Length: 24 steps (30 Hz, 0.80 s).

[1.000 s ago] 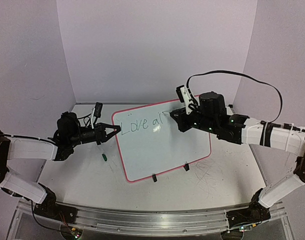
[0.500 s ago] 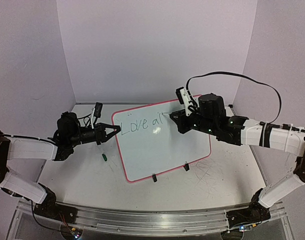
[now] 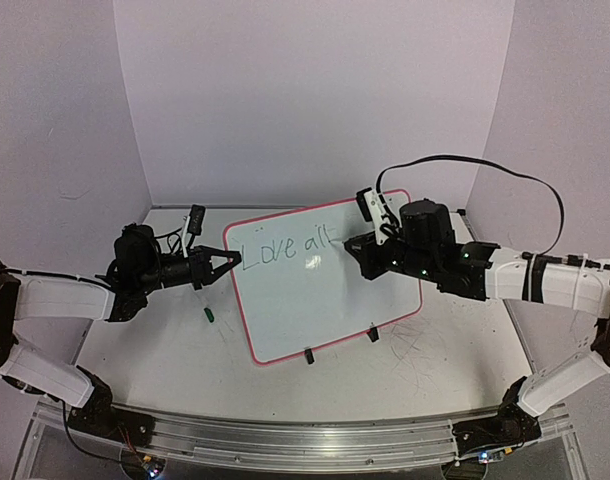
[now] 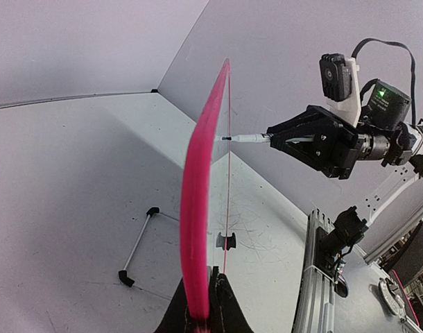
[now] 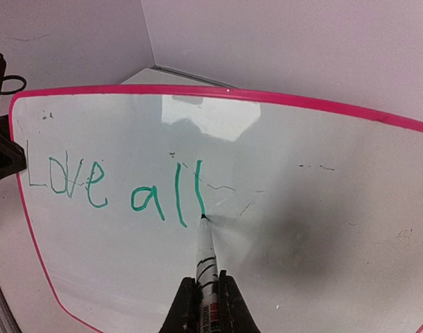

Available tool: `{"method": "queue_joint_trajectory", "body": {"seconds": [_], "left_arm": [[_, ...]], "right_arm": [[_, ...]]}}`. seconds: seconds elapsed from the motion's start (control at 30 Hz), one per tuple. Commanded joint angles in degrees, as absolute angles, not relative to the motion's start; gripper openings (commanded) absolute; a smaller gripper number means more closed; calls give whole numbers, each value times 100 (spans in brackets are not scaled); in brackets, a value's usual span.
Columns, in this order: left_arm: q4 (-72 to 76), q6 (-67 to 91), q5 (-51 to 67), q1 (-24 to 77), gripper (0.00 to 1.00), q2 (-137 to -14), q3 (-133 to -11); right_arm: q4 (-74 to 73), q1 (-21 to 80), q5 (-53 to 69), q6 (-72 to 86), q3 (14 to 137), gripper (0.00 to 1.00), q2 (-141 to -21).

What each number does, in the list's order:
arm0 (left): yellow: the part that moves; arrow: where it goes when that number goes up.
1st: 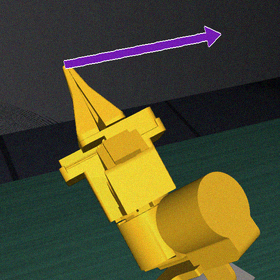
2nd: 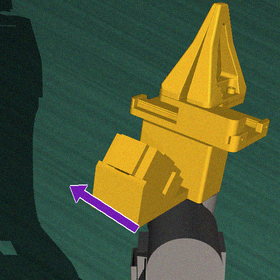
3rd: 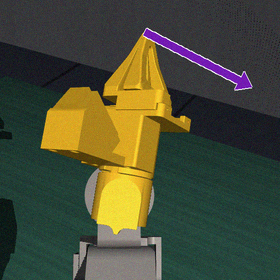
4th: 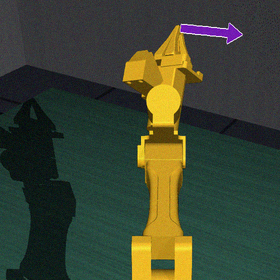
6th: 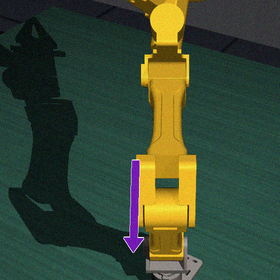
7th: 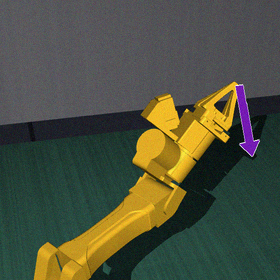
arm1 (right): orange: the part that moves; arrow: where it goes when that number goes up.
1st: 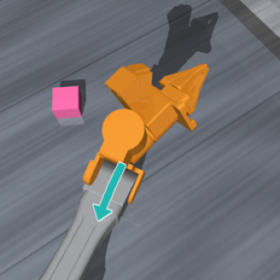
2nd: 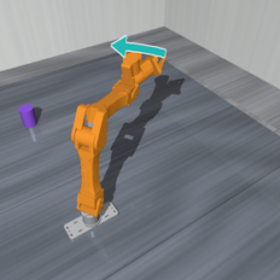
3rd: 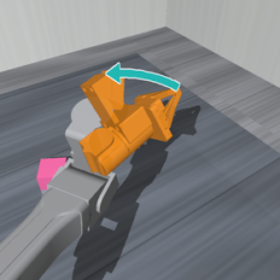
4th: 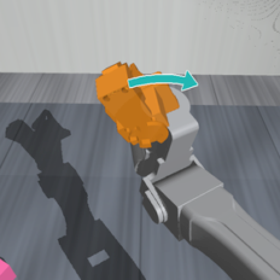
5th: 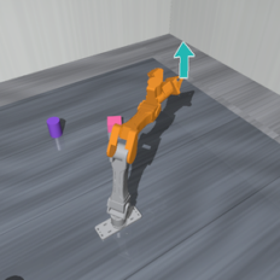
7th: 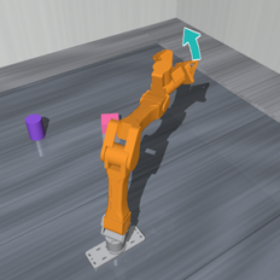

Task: Write a sentence on the whiteboard

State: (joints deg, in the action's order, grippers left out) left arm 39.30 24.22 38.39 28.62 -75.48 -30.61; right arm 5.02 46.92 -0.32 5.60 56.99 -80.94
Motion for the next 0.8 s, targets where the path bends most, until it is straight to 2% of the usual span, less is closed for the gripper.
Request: {"method": "queue_joint_trajectory", "body": {"seconds": [0.0, 0.33, 0.77], "left_arm": [[3599, 1925, 3640, 2883, 0, -7514, -2983], [3595, 1924, 3621, 2887, 0, -7500, -2962], [3512, 1922, 3604, 2883, 0, -7459, -2971]], "right_arm": [[432, 4674, -102, 637, 5599, 0, -7966], [384, 4672, -399, 531, 5756, 0, -7831], [402, 4571, 123, 85, 5745, 0, -7232]]}}
